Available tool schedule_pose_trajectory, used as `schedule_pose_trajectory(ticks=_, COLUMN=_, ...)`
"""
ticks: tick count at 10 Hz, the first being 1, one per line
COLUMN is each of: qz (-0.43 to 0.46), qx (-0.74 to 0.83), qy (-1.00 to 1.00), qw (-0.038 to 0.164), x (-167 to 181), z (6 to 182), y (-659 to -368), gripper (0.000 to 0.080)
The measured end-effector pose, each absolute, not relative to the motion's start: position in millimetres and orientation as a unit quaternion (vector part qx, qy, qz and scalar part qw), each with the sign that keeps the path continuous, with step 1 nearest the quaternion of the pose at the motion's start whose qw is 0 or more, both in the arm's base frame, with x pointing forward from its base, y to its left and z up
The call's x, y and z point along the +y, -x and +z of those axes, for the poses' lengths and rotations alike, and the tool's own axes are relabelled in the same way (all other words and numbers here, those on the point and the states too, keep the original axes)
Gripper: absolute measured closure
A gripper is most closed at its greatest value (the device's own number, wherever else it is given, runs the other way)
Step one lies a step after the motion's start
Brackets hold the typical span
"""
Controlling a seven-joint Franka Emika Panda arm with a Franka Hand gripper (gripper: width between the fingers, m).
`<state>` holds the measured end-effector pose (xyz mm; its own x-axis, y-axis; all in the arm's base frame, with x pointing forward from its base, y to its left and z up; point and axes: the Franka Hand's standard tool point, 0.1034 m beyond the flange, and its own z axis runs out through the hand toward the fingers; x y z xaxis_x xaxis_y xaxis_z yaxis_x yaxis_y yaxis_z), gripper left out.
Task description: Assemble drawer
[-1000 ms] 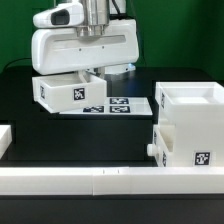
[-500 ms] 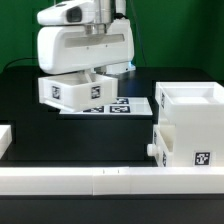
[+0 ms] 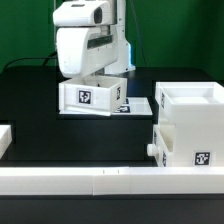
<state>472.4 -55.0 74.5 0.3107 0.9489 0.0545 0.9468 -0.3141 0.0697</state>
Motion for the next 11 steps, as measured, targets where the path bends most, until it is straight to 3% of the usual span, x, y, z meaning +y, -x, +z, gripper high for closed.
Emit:
schedule_pose_trajectory(ticks=5, qz=0.044, qx=0.614, qy=-0.788, qw=-0.01, x=-20.3, z=71.1, y=-529.7, gripper=0.0761)
schedule_pose_trajectory(ticks=11, qz=0.035, qx=0.65, qy=-0.759, qw=-0.016, x=-22.4, z=65.5, y=-538.5, gripper=0.0761)
